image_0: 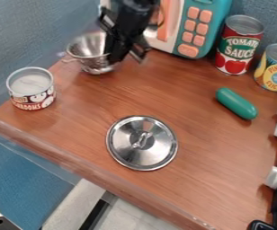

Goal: Move silver colander from left upper side to right bottom side

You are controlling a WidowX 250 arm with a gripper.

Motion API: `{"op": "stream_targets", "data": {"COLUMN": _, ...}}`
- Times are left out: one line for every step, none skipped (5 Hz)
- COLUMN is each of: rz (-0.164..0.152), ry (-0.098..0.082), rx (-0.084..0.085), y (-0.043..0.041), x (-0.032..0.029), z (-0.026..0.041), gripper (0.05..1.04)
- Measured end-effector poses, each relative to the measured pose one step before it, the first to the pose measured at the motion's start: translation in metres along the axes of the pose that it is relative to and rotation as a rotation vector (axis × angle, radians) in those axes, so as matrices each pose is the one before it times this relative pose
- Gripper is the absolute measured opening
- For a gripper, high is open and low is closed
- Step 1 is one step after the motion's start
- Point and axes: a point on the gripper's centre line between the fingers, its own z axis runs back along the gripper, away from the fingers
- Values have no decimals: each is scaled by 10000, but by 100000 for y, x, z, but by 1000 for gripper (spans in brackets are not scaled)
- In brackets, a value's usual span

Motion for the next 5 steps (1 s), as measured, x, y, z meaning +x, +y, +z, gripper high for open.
{"op": "stream_targets", "data": {"rz": -962, "ry": -581, "rx": 36, "y": -5048, "x": -953, "z": 3826, "gripper": 78}}
{"op": "stream_targets", "data": {"rz": -1027, "ry": -243, "rx": -327, "y": -4398, "x": -1038, "z": 1206, "gripper": 74}}
{"op": "stream_targets", "data": {"rz": -1794, "ry": -361, "rx": -329, "y": -5648, "x": -401, "z": 650, "gripper": 74}}
{"op": "stream_targets", "data": {"rz": -768, "ry": -50, "rx": -31, "y": -4052, "x": 1473, "z": -135, "gripper": 74}}
{"op": "stream_targets", "data": {"rz": -619, "ry": 176, "rx": 2, "y": -3039, "x": 2152, "z": -892, "gripper": 74}}
